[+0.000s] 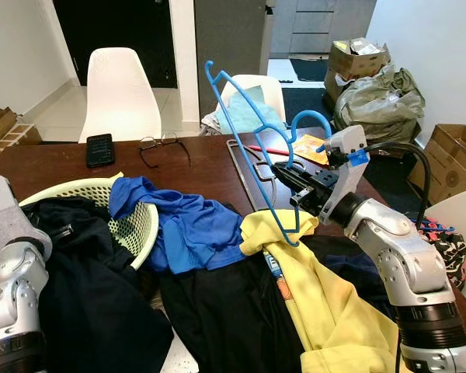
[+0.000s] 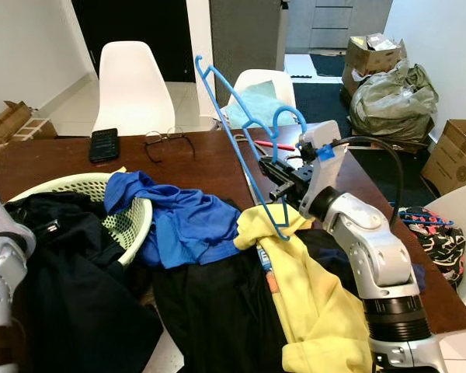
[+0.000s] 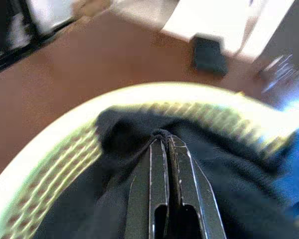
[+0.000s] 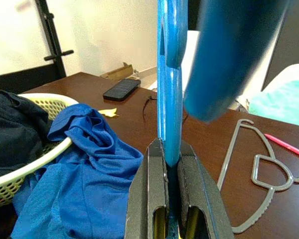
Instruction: Hang hanger
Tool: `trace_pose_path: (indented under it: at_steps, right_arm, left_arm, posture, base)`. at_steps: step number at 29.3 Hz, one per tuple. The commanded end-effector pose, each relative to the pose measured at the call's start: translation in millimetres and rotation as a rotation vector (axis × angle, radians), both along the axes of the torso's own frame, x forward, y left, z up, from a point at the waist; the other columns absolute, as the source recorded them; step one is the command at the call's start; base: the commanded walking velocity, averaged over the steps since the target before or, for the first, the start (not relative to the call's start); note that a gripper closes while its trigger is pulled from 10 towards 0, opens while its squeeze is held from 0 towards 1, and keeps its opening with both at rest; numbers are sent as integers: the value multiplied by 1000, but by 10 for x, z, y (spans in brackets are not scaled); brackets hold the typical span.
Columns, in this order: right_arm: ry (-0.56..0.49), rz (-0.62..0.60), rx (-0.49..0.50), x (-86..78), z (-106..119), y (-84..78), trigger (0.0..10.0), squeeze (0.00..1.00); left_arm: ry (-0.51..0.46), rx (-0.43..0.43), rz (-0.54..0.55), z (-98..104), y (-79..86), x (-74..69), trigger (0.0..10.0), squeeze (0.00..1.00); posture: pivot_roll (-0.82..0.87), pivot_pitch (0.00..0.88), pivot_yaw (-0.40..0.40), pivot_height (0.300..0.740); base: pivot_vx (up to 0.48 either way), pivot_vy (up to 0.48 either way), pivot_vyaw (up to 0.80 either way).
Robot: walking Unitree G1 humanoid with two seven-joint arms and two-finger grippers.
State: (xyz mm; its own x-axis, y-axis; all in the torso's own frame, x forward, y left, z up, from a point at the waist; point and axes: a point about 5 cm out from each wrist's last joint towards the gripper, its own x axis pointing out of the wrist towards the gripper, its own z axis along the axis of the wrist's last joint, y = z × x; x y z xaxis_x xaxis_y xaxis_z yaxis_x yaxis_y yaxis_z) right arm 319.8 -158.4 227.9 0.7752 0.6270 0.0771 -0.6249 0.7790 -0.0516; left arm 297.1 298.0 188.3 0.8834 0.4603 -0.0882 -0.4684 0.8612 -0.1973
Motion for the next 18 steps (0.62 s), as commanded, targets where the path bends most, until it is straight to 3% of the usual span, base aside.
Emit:
trace_pose_path:
  at_steps: [1,3,4,5,6,8,9,10,12,13,14,15,16,18]
  right_arm:
    - [-27,7,16,0,72,19,10000,0]
    - [-27,7,16,0,72,19,10000,0]
    - [-30,10,20,13,82,28,10000,0]
    - [-35,14,27,33,98,40,10000,0]
    - [-35,14,27,33,98,40,10000,0]
    - [-43,20,36,62,121,62,10000,0]
    - [-45,22,39,70,127,71,10000,0]
    - [-45,22,39,70,127,71,10000,0]
    - [-53,25,43,85,150,84,10000,0]
    - [-53,25,43,85,150,84,10000,0]
    - [-58,21,48,87,166,75,10000,0]
    - [-58,21,48,87,166,75,10000,0]
    - [-61,15,52,92,176,65,10000,0]
    - [-62,11,54,94,180,57,10000,0]
  left_arm:
    - [-128,20,-52,293,-38,73,0,0]
    - [-128,20,-52,293,-38,73,0,0]
    - [-220,52,-138,536,-192,155,0,0]
    - [-343,86,-297,865,-504,244,0,0]
    - [-343,86,-297,865,-504,244,0,0]
    - [-497,184,-578,1299,-1061,250,0,0]
    - [-523,229,-675,1382,-1252,223,0,0]
    - [-523,229,-675,1382,-1252,223,0,0]
    - [-549,216,-956,1375,-1775,64,0,0]
    - [-549,216,-956,1375,-1775,64,0,0]
    - [-532,185,-1090,1265,-1998,-40,0,0]
    - [-532,185,-1090,1265,-1998,-40,0,0]
    - [-489,160,-1194,1114,-2152,-121,0,0]
    - [-455,146,-1245,1011,-2221,-162,0,0]
  posture:
    - [-40,10,19,740]
    - [-40,10,19,740]
    - [-34,1,15,740]
    - [-23,0,8,740]
    - [-23,0,8,740]
    - [-20,0,7,740]
    - [-20,0,7,740]
    - [-20,0,7,740]
    - [-23,0,12,740]
    - [-23,0,12,740]
    - [-23,0,12,740]
    - [-23,0,12,740]
    - [-24,0,12,740]
    - [-24,0,12,740]
  base:
    - [0,0,0]
    - [0,0,0]
    - [0,0,0]
    - [0,0,0]
    - [0,0,0]
    - [0,0,0]
    - [0,0,0]
    - [0,0,0]
    - [0,0,0]
    - [0,0,0]
    - [0,0,0]
    - [0,0,0]
    - [0,0,0]
    - [0,0,0]
